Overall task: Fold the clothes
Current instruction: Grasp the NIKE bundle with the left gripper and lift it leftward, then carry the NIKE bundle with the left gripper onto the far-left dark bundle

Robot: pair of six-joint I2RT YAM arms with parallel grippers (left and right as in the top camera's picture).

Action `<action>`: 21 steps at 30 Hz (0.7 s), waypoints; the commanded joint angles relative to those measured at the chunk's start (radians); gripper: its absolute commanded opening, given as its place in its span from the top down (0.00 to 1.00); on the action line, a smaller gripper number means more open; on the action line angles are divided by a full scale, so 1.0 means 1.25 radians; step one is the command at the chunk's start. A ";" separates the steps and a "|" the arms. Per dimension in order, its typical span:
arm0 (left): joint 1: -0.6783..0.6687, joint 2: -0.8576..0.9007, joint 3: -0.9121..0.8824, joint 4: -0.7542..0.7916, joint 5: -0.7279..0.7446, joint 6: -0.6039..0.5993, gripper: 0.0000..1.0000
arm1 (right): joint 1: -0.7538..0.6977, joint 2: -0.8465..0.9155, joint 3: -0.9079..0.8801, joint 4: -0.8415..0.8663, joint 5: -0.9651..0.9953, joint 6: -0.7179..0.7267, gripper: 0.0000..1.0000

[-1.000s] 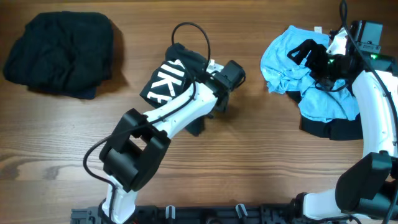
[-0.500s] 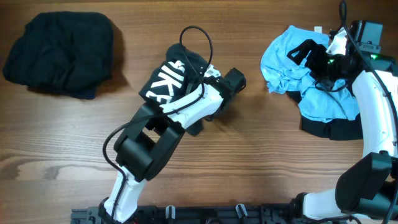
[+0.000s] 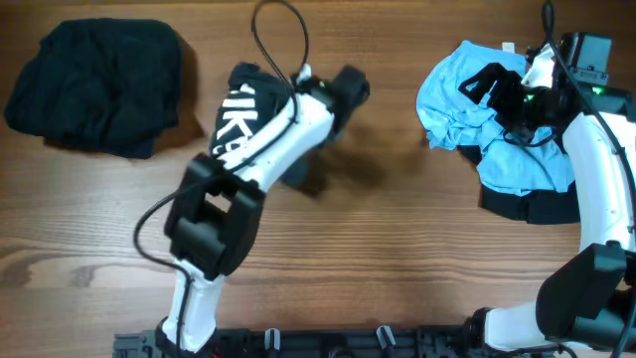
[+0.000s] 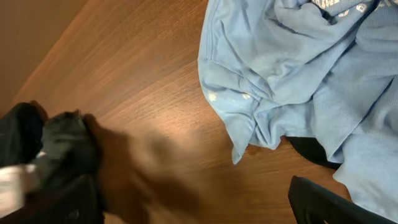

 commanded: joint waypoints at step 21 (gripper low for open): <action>0.342 -0.254 0.131 0.237 -0.073 1.003 0.96 | 0.000 0.004 0.001 -0.013 -0.019 -0.008 0.01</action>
